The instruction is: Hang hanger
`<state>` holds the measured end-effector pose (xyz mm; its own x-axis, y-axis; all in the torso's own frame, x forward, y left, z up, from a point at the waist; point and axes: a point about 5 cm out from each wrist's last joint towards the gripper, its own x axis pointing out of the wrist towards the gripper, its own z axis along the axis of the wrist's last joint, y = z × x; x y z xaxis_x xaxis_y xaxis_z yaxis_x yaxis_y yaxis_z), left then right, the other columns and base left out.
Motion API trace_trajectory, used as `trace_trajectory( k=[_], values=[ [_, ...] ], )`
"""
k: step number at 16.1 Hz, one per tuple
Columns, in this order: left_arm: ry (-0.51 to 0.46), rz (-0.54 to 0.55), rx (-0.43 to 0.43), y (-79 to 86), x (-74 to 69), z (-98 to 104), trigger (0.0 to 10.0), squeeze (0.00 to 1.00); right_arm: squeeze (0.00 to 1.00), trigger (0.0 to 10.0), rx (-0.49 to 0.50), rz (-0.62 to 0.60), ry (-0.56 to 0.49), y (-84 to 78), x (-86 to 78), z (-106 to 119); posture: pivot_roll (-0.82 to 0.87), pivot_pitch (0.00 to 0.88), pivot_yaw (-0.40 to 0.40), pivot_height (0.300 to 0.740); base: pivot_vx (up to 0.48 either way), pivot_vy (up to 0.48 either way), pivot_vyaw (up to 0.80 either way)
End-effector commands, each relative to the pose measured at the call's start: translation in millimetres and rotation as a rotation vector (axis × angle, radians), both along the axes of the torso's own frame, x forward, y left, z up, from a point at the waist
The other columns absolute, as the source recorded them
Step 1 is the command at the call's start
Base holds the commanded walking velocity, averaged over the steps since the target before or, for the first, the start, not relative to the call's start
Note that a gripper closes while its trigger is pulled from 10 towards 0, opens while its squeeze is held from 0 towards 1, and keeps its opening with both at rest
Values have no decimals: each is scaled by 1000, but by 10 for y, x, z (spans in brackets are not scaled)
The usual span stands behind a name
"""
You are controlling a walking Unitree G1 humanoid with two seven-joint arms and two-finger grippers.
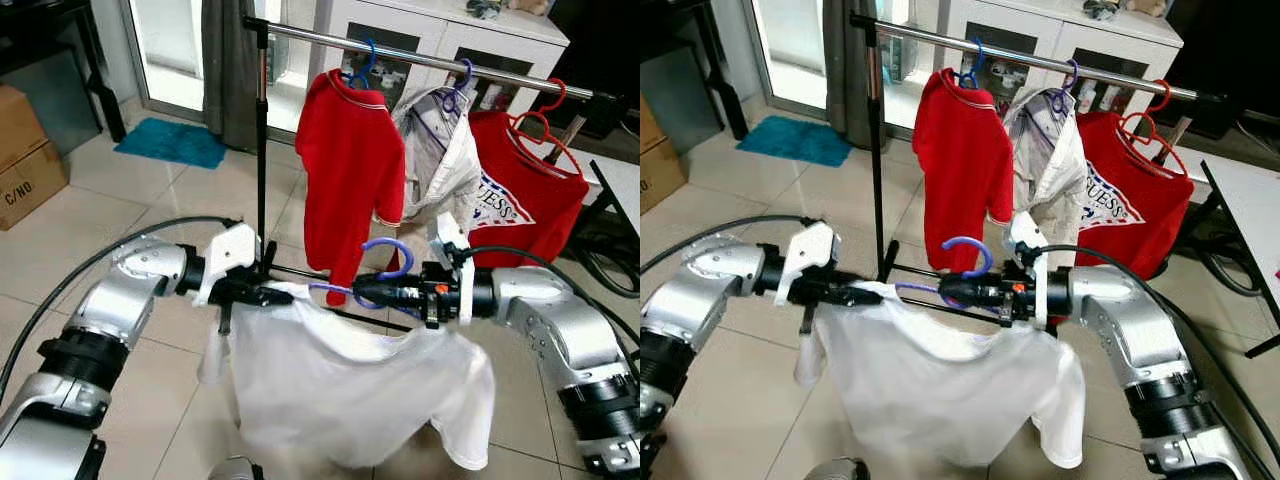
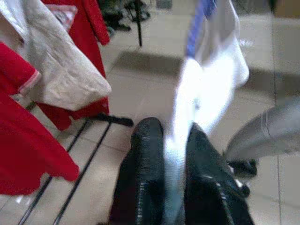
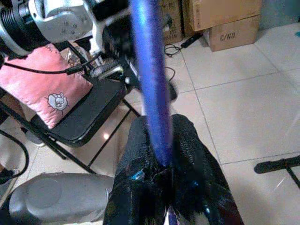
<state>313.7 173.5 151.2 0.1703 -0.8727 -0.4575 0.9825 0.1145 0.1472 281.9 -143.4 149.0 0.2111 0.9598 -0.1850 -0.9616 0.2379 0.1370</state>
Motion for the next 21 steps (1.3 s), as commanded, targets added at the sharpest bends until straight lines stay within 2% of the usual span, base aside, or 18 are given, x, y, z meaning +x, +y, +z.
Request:
trace_trajectory(
  k=[1, 3, 5, 6, 7, 10, 11, 12, 13, 15, 16, 17, 18, 19, 21],
  values=[
    [-33, -13, -28, -24, 44, 117, 10000, 1000, 0, 0, -2, -13, -15, -57, -7, 30, -47, 0, -57, 740, 0, 0, 0],
    [-56, -15, -30, -17, 53, 131, 10000, 1000, 0, 0, -21, -42, -9, -94, -12, 4, -46, 0, -52, 740, 0, 0, 0],
    [-78, -7, -87, 34, 54, 230, 10000, 1000, 0, 0, -36, -85, 12, -165, -28, -55, -33, 0, -60, 740, 0, 0, 0],
    [-77, 1, -113, 60, 47, 262, 10000, 835, 0, 0, -43, -85, 12, -170, -41, -77, -30, 0, -61, 740, 0, 0, 0],
    [-84, 3, -128, 69, 44, 286, 10000, 0, 0, 0, -50, -88, 13, -178, -46, -92, -30, 0, -61, 740, 0, 0, 0],
    [-143, 65, -241, 130, 58, 430, 10000, 0, 0, 0, -94, -155, 16, -238, -77, -209, -26, 0, -66, 740, 0, 0, 0],
    [-160, 115, -275, 141, 80, 457, 10000, 0, 0, 0, -109, -199, 5, -257, -67, -241, -28, 0, -61, 740, 0, 0, 0],
    [-192, 243, -311, 170, 139, 469, 10000, 0, 0, 0, -111, -321, -16, -295, -7, -281, -31, 0, -57, 740, 0, 0, 0],
    [-197, 440, -322, 216, 180, 355, 10000, 0, 0, 0, -88, -549, -64, -354, 113, -307, -30, 0, -57, 740, 0, 0, 0],
    [-176, 559, -331, 230, 155, 216, 10000, 0, 0, 0, -64, -717, -82, -399, 171, -324, -29, 0, -58, 740, 0, 0, 0],
    [-126, 624, -354, 169, 36, 11, 10000, 0, 0, 0, -52, -813, -67, -387, 141, -388, -27, 0, -56, 740, 0, 0, 0],
    [-114, 736, -328, 132, -41, -176, 10000, 0, 0, 0, -23, -942, -22, -382, 111, -469, -24, 0, -55, 740, 0, 0, 0],
    [-118, 837, -305, 129, -72, -273, 10000, 0, 0, 2824, 3, -1017, 26, -361, 81, -536, -25, 0, -52, 740, 0, 0, 0],
    [-124, 958, -281, 155, -165, -415, 10000, 0, 0, 10000, -27, -1064, 62, -266, -7, -676, -15, 9, -46, 740, 0, 0, 0],
    [-159, 1004, -282, 147, -272, -500, 10000, 0, 0, 10000, -61, -1127, 77, -221, -45, -742, -11, 15, -42, 740, 0, 0, 0]
  ],
)
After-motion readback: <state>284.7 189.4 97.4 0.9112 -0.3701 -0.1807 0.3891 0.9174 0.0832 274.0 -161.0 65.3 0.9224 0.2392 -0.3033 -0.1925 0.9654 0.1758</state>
